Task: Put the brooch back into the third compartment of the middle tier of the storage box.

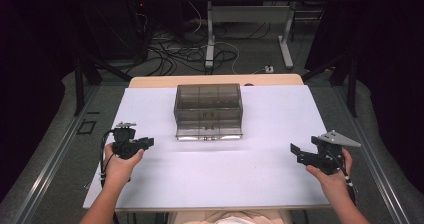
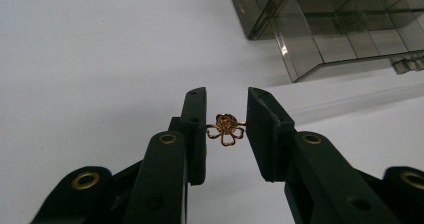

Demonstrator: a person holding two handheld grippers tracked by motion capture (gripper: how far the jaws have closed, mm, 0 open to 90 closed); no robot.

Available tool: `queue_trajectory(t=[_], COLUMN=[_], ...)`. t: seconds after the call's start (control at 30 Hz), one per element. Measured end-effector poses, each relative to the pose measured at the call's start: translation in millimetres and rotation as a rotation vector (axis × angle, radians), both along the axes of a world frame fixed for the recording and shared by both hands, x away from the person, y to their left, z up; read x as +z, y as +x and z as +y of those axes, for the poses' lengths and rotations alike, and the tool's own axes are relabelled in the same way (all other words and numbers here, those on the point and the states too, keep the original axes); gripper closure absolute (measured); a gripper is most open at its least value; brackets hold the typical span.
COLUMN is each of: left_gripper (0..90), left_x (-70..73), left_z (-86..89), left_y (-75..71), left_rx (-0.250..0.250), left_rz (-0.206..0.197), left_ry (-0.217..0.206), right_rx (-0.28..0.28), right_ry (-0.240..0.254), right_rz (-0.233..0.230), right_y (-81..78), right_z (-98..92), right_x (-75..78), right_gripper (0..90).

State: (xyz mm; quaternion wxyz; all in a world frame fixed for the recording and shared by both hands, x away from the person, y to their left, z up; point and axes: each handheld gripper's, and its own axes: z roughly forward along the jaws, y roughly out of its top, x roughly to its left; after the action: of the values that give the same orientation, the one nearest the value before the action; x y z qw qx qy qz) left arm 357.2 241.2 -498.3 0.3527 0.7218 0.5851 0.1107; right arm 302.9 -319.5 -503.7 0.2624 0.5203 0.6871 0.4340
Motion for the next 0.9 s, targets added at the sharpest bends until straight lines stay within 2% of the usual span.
queue_trajectory(t=[0.13,0.2,0.27,0.43,0.53,0.9], left_gripper=[70.4,70.4,70.4,70.5,70.5,70.5], left_x=[4.8,8.5,10.4,17.6,21.0,34.0], left_z=[-3.8,-5.3,-7.7,-12.4,-13.7,-25.4], left_y=[1.1,1.3,1.8,3.0,3.6,7.2], left_rx=[0.001,-0.008,-0.006,-0.007,-0.016,-0.029], left_rz=[-0.017,-0.010,-0.030,-0.045,-0.042,-0.074], left_ry=[-0.004,-0.007,-0.008,-0.015,-0.015,-0.022], right_rx=[0.000,0.004,0.000,-0.002,0.001,0.033], right_ry=[0.001,0.001,0.002,-0.001,0.004,-0.020], right_rz=[0.001,0.005,0.002,0.002,0.002,-0.005], right_y=[-0.1,-0.1,0.0,-0.2,-0.1,-1.2], right_z=[0.1,-0.2,0.2,0.0,0.2,2.3], right_x=[0.0,0.1,-0.1,-0.1,-0.2,1.2], right_gripper=[15.9,15.9,15.9,15.9,15.9,16.2])
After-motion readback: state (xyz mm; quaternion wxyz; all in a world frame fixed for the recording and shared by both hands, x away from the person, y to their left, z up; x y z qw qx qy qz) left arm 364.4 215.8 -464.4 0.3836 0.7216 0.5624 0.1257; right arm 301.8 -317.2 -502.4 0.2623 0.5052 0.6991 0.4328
